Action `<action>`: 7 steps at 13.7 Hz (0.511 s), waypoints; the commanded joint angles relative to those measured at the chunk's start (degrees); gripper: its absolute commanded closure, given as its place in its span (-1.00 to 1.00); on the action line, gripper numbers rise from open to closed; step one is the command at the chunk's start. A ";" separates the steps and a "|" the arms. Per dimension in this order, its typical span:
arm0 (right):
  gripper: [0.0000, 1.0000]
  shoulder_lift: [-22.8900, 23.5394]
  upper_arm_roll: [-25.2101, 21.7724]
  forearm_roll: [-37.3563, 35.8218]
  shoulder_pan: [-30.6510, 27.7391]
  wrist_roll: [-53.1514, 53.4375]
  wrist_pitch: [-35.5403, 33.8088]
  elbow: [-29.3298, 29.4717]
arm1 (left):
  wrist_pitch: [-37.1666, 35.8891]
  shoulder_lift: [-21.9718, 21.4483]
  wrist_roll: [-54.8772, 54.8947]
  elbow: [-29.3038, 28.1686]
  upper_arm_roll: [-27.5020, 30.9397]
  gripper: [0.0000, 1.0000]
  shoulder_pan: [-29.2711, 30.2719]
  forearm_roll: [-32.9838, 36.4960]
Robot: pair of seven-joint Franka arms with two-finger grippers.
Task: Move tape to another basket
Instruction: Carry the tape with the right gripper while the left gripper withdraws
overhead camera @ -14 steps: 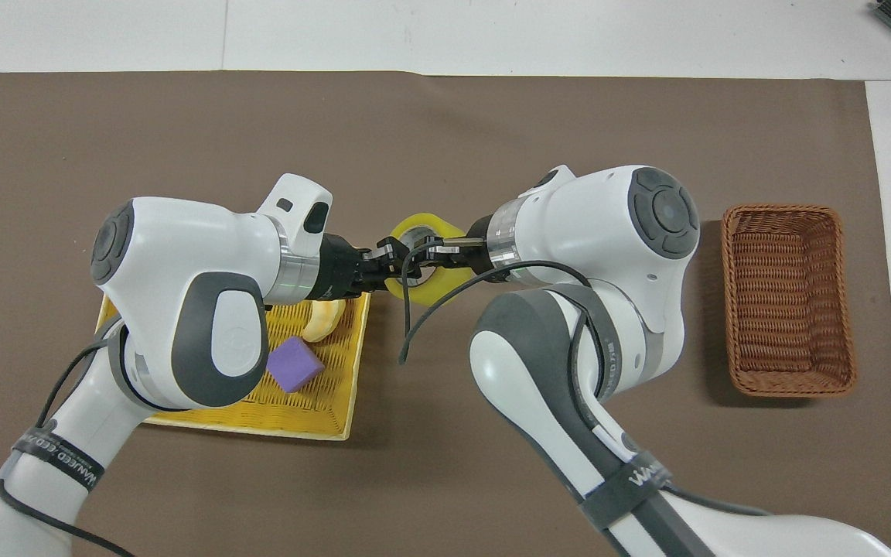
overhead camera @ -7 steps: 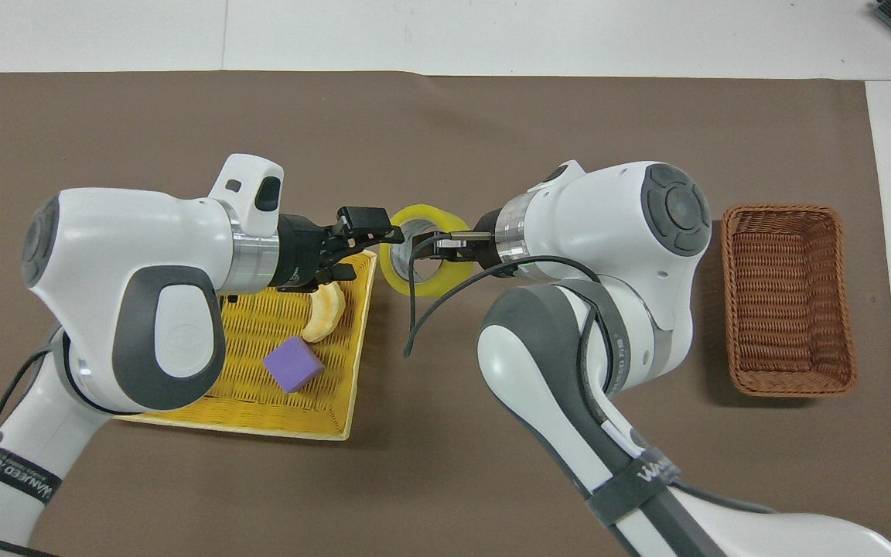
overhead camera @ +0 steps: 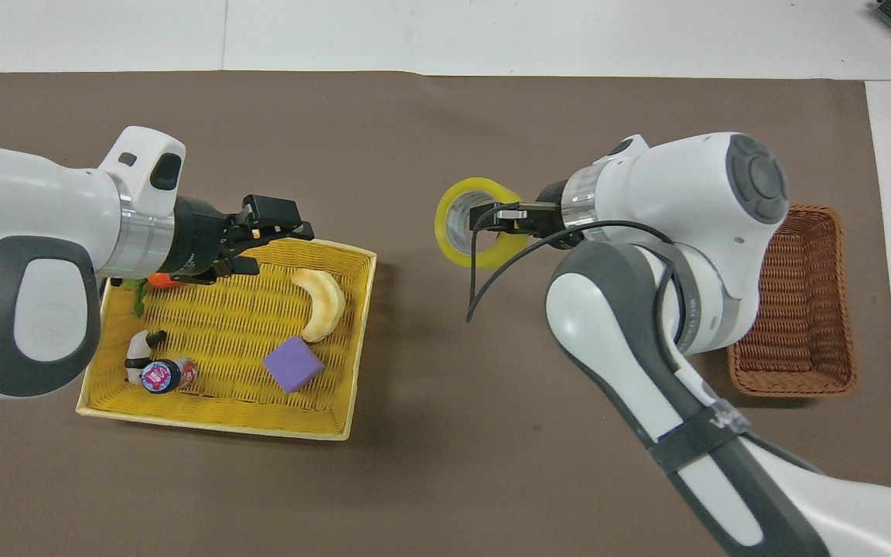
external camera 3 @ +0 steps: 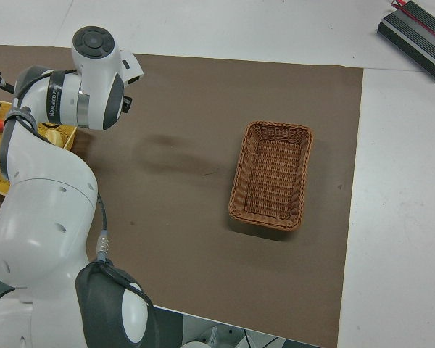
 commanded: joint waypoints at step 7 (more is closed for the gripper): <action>1.00 -5.71 0.16 -0.19 -25.17 -22.12 -16.36 -4.55 | -17.80 -1.06 11.52 11.39 -0.20 -1.00 4.38 26.60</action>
